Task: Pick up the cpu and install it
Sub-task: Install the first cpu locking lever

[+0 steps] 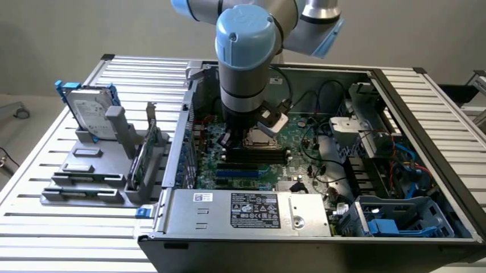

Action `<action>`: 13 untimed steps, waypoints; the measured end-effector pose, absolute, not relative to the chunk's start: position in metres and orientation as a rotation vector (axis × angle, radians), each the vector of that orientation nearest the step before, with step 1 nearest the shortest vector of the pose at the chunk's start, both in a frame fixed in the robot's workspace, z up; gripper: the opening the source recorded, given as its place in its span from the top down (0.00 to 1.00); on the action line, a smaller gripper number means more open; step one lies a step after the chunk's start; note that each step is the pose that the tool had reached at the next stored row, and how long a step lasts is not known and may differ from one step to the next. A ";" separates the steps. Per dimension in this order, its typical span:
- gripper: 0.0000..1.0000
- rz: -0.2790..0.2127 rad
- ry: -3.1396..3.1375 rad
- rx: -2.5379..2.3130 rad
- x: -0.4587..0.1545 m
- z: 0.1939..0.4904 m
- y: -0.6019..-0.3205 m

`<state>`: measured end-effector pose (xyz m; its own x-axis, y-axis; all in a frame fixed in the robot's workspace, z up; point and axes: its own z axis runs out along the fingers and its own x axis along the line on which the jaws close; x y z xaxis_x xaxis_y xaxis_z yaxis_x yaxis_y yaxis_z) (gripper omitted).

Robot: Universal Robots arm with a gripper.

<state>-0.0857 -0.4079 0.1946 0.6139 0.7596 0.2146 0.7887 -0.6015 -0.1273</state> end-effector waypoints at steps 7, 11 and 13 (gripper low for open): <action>0.89 -0.202 -1.281 -2.633 -0.086 0.197 -0.408; 0.89 -0.201 -1.280 -2.634 -0.087 0.208 -0.408; 0.89 -0.200 -1.280 -2.633 -0.088 0.214 -0.407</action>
